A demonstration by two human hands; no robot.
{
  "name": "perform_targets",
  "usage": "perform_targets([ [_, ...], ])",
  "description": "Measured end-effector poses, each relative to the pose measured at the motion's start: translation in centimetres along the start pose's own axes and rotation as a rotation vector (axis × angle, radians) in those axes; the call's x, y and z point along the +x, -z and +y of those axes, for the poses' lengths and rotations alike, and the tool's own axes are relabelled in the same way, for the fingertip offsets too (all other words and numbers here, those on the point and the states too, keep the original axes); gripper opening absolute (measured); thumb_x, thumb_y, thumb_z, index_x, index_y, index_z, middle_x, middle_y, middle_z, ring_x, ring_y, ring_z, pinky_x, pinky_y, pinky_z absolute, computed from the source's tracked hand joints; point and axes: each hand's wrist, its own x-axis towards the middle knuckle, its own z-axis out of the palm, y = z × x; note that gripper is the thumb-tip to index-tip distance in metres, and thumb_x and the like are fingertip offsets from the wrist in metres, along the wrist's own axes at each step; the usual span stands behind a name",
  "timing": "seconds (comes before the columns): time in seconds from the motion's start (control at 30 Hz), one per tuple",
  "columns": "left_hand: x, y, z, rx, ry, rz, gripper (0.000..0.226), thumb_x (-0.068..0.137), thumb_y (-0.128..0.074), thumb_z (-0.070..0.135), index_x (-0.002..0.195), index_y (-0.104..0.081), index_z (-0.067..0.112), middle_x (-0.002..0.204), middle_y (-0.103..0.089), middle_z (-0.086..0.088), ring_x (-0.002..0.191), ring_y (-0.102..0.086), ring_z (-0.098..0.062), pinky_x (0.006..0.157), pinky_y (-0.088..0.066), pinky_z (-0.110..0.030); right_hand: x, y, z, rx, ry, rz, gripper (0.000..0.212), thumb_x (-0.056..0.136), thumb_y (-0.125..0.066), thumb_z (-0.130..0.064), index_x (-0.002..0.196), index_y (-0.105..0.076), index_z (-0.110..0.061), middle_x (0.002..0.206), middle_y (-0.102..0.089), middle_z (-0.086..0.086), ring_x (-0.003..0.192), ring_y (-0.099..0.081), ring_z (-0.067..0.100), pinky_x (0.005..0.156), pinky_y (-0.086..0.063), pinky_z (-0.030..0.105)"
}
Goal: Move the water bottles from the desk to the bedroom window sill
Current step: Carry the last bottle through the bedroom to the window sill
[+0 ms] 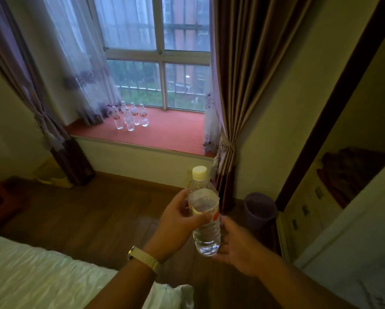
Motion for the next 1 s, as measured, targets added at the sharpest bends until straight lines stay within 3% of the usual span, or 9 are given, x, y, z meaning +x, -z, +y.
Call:
perform_targets([
  [0.23, 6.9, 3.9, 0.7, 0.004, -0.002, 0.067, 0.068, 0.064, -0.086, 0.028, 0.126, -0.059, 0.028, 0.117, -0.071, -0.007, 0.107, -0.069, -0.026, 0.092, -0.056, -0.051, 6.8, -3.2, -5.2, -0.022, -0.036, -0.034, 0.051, 0.089, -0.061, -0.053, 0.121, -0.064, -0.013, 0.118, -0.07, 0.019, 0.104, -0.07, 0.036, 0.077, -0.061, 0.042],
  [0.33, 9.3, 5.2, 0.5, 0.022, 0.008, 0.098, 0.071, 0.06, -0.086, 0.032, 0.125, -0.059, 0.032, 0.117, -0.072, -0.005, 0.107, -0.07, -0.023, 0.091, -0.057, -0.047, 9.5, -4.0, -6.6, -0.025, -0.053, -0.081, 0.051, 0.09, -0.062, -0.052, 0.122, -0.064, -0.012, 0.118, -0.069, 0.02, 0.103, -0.071, 0.036, 0.076, -0.061, 0.043],
  [0.53, 14.7, 6.7, -1.0, 0.032, 0.043, 0.173, 0.065, 0.069, -0.085, 0.018, 0.128, -0.058, 0.026, 0.117, -0.071, -0.006, 0.108, -0.069, -0.025, 0.091, -0.057, -0.046, 16.1, -4.5, -10.1, -0.076, -0.089, -0.147, 0.049, 0.091, -0.06, -0.05, 0.122, -0.064, -0.012, 0.12, -0.067, 0.022, 0.104, -0.07, 0.037, 0.076, -0.061, 0.043],
  [0.67, 19.9, 7.1, -1.1, 0.038, 0.045, 0.23, 0.058, 0.075, -0.081, 0.001, 0.124, -0.059, 0.023, 0.113, -0.073, -0.008, 0.103, -0.07, -0.024, 0.082, -0.06, -0.034, 21.4, -4.4, -13.6, -0.097, -0.107, -0.201, 0.05, 0.091, -0.06, -0.051, 0.121, -0.066, -0.012, 0.118, -0.068, 0.022, 0.104, -0.07, 0.037, 0.079, -0.061, 0.043],
  [0.77, 24.4, 6.9, -0.7, 0.046, 0.051, 0.294, 0.06, 0.072, -0.081, 0.006, 0.124, -0.058, 0.026, 0.114, -0.072, -0.006, 0.103, -0.071, -0.02, 0.08, -0.059, -0.03, 25.1, -4.3, -17.5, -0.144, -0.11, -0.26, 0.047, 0.093, -0.056, -0.052, 0.12, -0.067, -0.014, 0.116, -0.07, 0.021, 0.105, -0.07, 0.035, 0.084, -0.06, 0.043],
  [0.9, 30.0, 6.6, -0.2, 0.048, 0.049, 0.354, 0.062, 0.07, -0.083, 0.012, 0.124, -0.057, 0.03, 0.114, -0.073, 0.0, 0.106, -0.07, -0.021, 0.084, -0.058, -0.034, 29.2, -3.7, -22.9, -0.19, -0.113, -0.322, 0.045, 0.093, -0.057, -0.051, 0.117, -0.068, -0.014, 0.119, -0.069, 0.022, 0.109, -0.068, 0.037, 0.092, -0.057, 0.05],
  [1.0, 33.3, 6.4, 0.1, 0.064, 0.042, 0.401, 0.064, 0.074, -0.083, 0.01, 0.13, -0.055, 0.025, 0.117, -0.072, -0.001, 0.108, -0.069, -0.021, 0.088, -0.057, -0.037, 31.7, -3.5, -26.3, -0.224, -0.112, -0.377, 0.042, 0.095, -0.055, -0.047, 0.116, -0.069, -0.014, 0.117, -0.069, 0.021, 0.108, -0.067, 0.036, 0.085, -0.06, 0.045],
])
